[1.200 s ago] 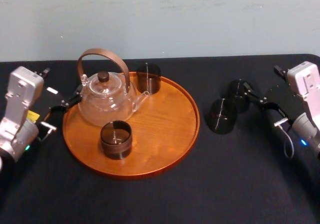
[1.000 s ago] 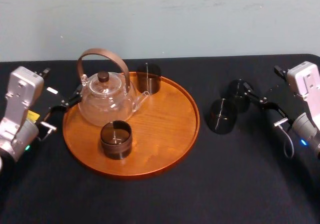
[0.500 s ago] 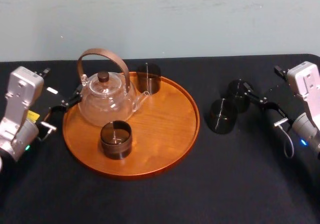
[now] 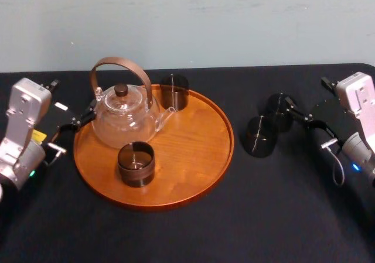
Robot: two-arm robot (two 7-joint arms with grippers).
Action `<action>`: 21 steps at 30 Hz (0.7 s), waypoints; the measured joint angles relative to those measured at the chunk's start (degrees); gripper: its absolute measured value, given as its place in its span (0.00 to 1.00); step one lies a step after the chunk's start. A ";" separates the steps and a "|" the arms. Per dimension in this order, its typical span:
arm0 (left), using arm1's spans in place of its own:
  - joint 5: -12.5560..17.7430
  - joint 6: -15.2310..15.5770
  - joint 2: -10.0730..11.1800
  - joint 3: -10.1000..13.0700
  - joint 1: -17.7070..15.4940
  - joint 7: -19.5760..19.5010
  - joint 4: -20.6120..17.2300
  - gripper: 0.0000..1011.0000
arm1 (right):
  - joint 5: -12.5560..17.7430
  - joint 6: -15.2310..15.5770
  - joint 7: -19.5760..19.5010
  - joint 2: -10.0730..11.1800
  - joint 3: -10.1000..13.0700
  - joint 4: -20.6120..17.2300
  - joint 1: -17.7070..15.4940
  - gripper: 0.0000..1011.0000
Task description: Pick up the glass from the table and place it on the tray.
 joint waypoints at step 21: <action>0.00 0.00 0.00 0.00 0.00 0.00 0.00 0.99 | 0.00 0.00 0.16 -0.06 0.08 0.06 -0.01 0.99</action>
